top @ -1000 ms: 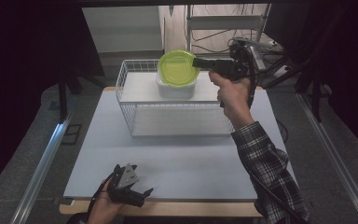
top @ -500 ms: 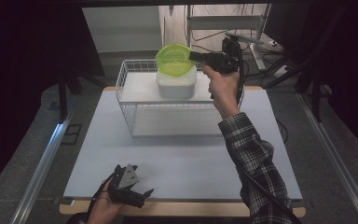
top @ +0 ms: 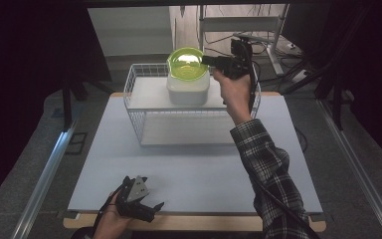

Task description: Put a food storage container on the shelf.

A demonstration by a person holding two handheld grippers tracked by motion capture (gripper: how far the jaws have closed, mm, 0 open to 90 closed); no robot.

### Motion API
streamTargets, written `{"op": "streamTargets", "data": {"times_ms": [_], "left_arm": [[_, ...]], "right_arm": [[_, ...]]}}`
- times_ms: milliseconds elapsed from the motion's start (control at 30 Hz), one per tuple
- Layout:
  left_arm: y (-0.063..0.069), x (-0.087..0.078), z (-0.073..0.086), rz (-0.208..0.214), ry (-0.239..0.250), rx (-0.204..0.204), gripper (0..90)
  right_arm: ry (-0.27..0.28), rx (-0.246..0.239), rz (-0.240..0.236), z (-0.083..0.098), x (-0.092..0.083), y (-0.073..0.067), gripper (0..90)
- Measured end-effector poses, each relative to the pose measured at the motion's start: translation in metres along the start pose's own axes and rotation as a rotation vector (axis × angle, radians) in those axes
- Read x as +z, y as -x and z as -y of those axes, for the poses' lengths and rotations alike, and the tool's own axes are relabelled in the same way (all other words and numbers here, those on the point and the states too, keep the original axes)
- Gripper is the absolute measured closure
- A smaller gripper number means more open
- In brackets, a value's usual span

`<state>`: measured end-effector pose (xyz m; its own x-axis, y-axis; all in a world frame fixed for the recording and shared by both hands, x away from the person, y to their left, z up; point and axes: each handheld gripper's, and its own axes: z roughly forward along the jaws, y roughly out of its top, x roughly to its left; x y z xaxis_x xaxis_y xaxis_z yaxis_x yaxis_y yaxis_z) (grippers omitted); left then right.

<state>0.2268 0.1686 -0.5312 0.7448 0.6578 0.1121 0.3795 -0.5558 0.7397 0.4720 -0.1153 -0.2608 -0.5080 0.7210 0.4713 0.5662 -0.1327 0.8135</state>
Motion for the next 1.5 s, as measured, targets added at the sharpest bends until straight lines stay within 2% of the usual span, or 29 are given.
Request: {"op": "streamTargets", "data": {"times_ms": [233,400,500,633,833,1000,1133,1267,1500], "left_arm": [[0.0,0.0,0.0,0.003,-0.003,0.002,2.6],[0.0,0.0,0.0,0.004,-0.005,0.003,2.6],[0.0,0.0,0.0,0.004,-0.004,0.004,2.6],[0.0,-0.001,0.0,-0.002,0.004,-0.001,2.6],[-0.001,-0.002,0.0,-0.006,0.012,-0.01,2.5],[-0.001,-0.003,0.0,-0.003,0.023,-0.021,2.4],[-0.002,-0.003,0.0,-0.001,0.028,-0.025,2.3],[-0.002,-0.003,-0.001,0.0,0.029,-0.027,2.3],[-0.002,-0.003,-0.001,-0.001,0.03,-0.03,2.3]], "right_arm": [[-0.011,-0.013,0.044,-0.003,0.004,-0.001,70.6],[-0.011,-0.001,0.037,-0.003,0.004,0.001,70.3],[-0.008,0.002,0.027,-0.003,0.004,0.001,64.3],[-0.006,-0.012,-0.004,-0.003,0.004,0.001,50.6],[-0.003,-0.053,-0.039,-0.003,0.002,0.003,30.3],[-0.003,-0.098,-0.061,0.0,-0.005,0.005,20.9],[-0.003,-0.151,-0.067,0.006,-0.01,0.008,15.2],[-0.013,-0.179,-0.083,0.015,-0.017,0.011,11.1],[-0.028,-0.232,-0.083,0.029,-0.027,0.013,8.2]]}}
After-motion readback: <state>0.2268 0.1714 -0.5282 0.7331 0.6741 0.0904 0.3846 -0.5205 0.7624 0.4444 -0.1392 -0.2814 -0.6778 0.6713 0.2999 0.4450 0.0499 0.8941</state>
